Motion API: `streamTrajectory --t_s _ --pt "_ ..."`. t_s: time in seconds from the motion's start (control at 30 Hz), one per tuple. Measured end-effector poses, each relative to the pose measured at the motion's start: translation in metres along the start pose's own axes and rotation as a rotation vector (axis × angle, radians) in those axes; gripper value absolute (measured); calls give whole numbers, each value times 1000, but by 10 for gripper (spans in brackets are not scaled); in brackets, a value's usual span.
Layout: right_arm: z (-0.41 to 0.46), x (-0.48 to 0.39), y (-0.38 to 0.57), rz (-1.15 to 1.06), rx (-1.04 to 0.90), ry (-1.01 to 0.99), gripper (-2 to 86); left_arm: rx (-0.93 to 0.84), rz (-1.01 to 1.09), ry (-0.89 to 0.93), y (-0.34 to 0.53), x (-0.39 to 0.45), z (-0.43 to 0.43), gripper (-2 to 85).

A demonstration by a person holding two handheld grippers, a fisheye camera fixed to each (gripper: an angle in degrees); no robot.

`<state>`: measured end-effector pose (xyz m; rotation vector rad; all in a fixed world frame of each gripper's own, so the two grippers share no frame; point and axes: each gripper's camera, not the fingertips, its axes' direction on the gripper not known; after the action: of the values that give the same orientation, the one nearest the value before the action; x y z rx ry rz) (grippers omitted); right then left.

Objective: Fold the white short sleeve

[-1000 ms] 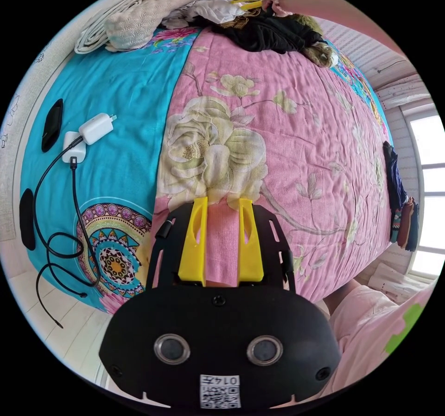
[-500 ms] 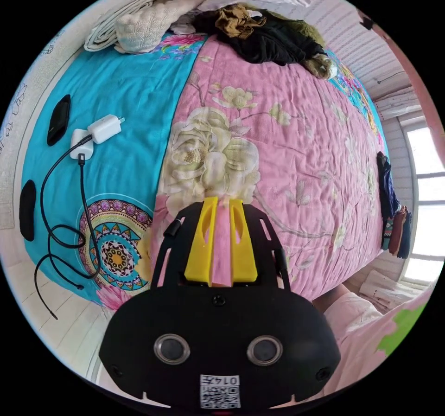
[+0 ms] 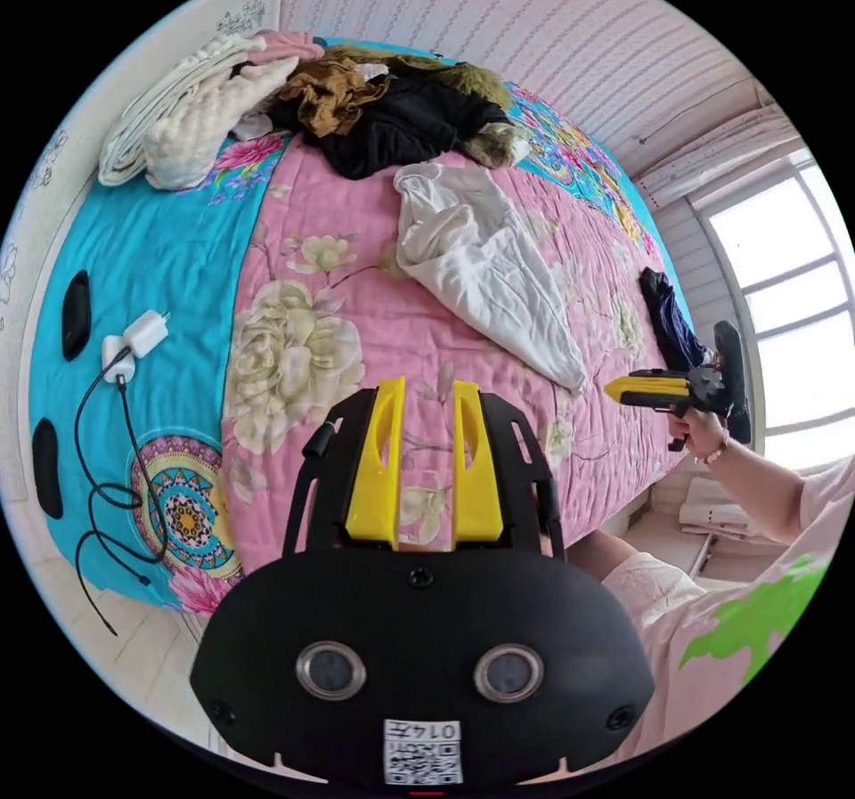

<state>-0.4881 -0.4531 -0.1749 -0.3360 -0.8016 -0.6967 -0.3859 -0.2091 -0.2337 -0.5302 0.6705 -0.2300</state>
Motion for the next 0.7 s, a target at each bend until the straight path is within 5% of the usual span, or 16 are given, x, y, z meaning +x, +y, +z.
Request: streamTrajectory --t_s 0.27,0.53,0.7 --pt "3 21 13 87 180 -25 89 32 307 -157 -100 82 46 92" --pt "28 24 31 72 98 -22 15 -257 347 -230 -133 103 153 2" --pt "5 0 65 -140 144 -49 7 -107 363 -152 -101 103 116 -8"
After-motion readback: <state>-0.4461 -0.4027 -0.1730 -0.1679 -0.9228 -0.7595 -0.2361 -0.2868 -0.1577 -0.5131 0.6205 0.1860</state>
